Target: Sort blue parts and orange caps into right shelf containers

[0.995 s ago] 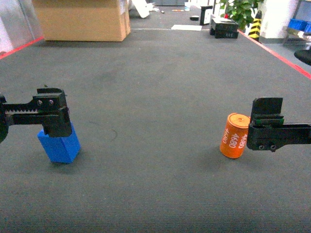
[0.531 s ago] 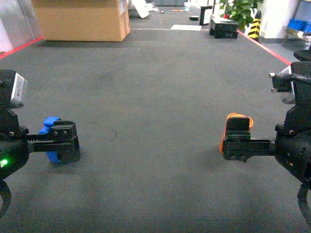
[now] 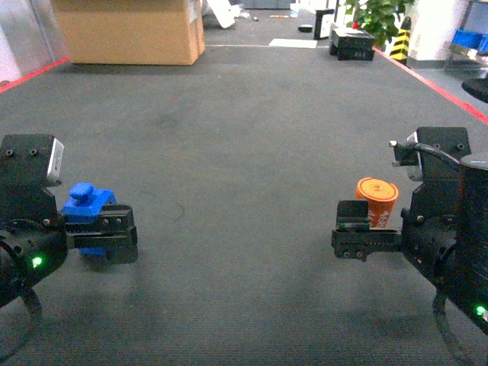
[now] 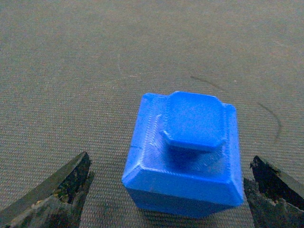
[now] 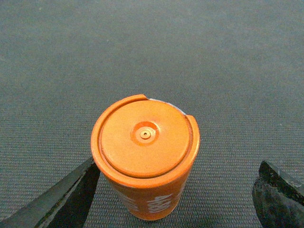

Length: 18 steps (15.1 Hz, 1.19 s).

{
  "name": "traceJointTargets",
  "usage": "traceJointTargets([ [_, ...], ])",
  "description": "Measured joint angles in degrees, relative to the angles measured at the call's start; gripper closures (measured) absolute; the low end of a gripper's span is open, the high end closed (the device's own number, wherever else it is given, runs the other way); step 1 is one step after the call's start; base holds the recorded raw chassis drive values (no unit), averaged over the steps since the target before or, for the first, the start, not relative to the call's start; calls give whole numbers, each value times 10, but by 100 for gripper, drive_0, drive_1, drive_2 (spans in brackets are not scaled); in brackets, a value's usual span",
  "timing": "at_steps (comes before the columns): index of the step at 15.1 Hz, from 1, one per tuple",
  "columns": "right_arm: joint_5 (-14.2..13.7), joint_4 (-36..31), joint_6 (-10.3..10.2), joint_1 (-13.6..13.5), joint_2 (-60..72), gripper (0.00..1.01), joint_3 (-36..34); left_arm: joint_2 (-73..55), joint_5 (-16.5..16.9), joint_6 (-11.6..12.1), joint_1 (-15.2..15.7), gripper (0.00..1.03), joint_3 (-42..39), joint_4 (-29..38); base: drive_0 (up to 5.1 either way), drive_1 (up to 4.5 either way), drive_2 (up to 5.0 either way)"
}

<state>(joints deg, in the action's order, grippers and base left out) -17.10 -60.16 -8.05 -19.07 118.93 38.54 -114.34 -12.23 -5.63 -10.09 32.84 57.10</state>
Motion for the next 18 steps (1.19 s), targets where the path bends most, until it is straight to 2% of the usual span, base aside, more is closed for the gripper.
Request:
traceJointTargets([
  [3, -16, 20, 4, 0, 19, 3, 25, -20, -2, -4, 9, 5, 16, -6, 0, 0, 0],
  [4, -25, 29, 8, 0, 23, 7, 32, -26, -2, -4, 11, 5, 21, -7, 0, 0, 0],
  [5, -26, 43, 10, 0, 23, 16, 39, -27, 0, -4, 12, 6, 24, -13, 0, 0, 0],
  [7, -26, 58, 13, 0, 26, 36, 49, -32, 5, -4, 13, 25, 28, -11, 0, 0, 0],
  [9, -26, 63, 15, -1, 28, 52, 52, -34, 9, -4, 12, 41, 30, -11, 0, 0, 0],
  [10, -25, 68, 15, -1, 28, 56, 55, -34, 13, -4, 12, 59, 30, -8, 0, 0, 0],
  [11, -24, 56, 17, -1, 21, 56, 51, -23, 17, -4, 15, 59, 29, -8, 0, 0, 0],
  [13, -42, 24, 24, -1, -9, 56, 31, 13, 13, -4, 18, 59, 16, 0, 0, 0, 0],
  [16, -91, -45, 52, -1, -110, 56, -28, 118, -6, -2, 26, 59, -26, 42, 0, 0, 0],
  [18, -116, -73, 79, -9, -201, 56, -88, 211, -39, 17, 27, 59, -74, 74, 0, 0, 0],
])
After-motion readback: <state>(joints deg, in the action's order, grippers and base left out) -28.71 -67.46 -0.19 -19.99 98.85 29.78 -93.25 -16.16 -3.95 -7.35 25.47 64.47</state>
